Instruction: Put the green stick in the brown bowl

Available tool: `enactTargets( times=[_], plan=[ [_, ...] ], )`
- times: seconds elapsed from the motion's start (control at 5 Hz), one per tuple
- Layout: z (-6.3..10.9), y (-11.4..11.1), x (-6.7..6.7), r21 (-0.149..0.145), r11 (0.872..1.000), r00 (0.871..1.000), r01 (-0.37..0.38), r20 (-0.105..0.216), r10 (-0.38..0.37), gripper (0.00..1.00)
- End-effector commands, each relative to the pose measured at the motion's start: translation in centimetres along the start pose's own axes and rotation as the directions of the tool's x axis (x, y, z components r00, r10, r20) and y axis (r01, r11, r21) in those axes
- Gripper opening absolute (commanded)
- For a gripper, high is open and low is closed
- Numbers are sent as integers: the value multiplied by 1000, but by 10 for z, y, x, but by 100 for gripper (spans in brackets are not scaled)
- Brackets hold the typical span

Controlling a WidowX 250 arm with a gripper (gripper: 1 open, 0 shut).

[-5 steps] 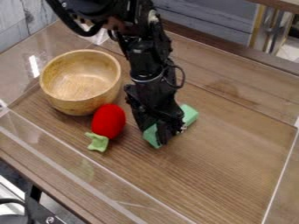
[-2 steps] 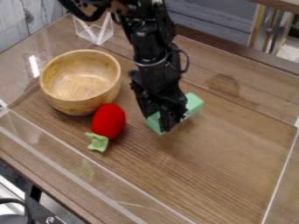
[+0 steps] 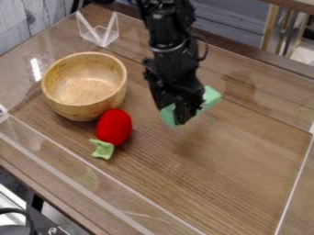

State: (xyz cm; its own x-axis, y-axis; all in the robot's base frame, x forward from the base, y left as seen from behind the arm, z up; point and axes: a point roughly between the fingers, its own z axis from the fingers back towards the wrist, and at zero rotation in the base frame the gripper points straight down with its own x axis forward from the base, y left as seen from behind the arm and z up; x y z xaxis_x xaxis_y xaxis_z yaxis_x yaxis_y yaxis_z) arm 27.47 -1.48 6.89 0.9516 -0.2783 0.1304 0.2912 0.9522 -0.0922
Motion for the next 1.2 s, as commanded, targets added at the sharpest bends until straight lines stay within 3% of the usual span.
enactTargets(
  times=[0.0, 0.2, 0.6, 0.8, 1.0],
  plan=[
    [25, 8, 11, 57, 994, 992, -95, 83, 91, 0],
    [29, 14, 11, 81, 978, 978, -191, 95, 183, 0],
    [70, 51, 13, 114, 969, 973, -219, 104, 208, 0],
    [87, 85, 2, 138, 956, 964, -259, 103, 246, 0],
    [87, 105, -14, 156, 949, 960, -275, 98, 262, 0]
  ],
)
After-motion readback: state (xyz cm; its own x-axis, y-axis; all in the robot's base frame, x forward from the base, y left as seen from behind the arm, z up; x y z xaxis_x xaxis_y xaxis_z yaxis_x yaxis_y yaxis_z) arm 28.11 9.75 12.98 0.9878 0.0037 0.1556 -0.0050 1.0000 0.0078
